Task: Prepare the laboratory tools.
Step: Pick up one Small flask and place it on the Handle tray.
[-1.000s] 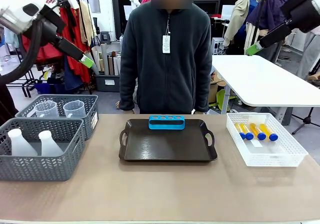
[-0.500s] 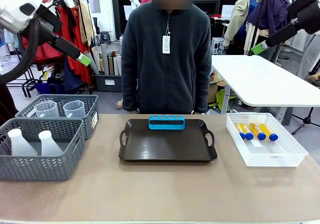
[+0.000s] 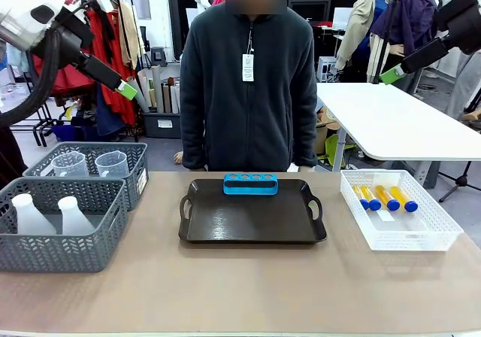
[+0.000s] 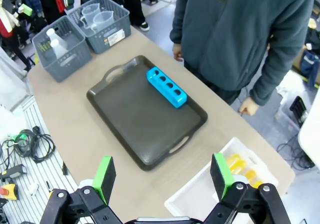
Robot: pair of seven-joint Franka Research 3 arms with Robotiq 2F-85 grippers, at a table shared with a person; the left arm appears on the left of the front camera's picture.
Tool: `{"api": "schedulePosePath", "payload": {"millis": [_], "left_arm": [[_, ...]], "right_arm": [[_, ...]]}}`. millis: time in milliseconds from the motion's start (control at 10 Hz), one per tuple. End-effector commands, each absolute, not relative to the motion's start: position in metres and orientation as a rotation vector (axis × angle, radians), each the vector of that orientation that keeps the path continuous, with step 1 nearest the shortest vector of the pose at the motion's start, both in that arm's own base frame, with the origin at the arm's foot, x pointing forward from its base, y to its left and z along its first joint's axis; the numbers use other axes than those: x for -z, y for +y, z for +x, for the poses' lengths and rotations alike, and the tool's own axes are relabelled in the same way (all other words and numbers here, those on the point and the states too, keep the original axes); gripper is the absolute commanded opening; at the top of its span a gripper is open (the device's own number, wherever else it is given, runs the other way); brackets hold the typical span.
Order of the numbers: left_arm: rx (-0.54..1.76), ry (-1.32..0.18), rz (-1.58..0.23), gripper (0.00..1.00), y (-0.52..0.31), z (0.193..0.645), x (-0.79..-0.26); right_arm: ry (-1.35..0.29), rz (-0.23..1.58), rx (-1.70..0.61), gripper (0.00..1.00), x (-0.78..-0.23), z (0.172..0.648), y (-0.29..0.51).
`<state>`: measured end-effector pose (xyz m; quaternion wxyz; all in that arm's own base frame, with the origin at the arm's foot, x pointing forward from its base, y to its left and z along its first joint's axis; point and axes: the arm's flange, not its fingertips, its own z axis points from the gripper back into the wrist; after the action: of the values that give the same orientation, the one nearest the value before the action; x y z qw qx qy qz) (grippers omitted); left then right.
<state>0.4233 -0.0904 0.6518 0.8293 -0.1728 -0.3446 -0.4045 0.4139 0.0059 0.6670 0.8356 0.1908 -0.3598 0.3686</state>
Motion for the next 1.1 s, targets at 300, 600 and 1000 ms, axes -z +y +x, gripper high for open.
{"api": "schedulePosePath", "payload": {"millis": [300, 600, 1000], "left_arm": [[0.858, -0.733, -0.377, 1.00, -0.0887, 0.4240, -0.6521], [0.858, -0.733, -0.377, 1.00, -0.0887, 0.4240, -0.6521], [0.857, -0.731, -0.366, 1.00, -0.0899, 0.4234, -0.6518]], "right_arm": [[-0.771, 0.422, -0.785, 1.00, -0.6691, 0.4128, 0.0066], [-0.771, 0.422, -0.785, 1.00, -0.6691, 0.4128, 0.0066], [-0.771, 0.422, -0.785, 1.00, -0.6691, 0.4128, 0.0066]]}}
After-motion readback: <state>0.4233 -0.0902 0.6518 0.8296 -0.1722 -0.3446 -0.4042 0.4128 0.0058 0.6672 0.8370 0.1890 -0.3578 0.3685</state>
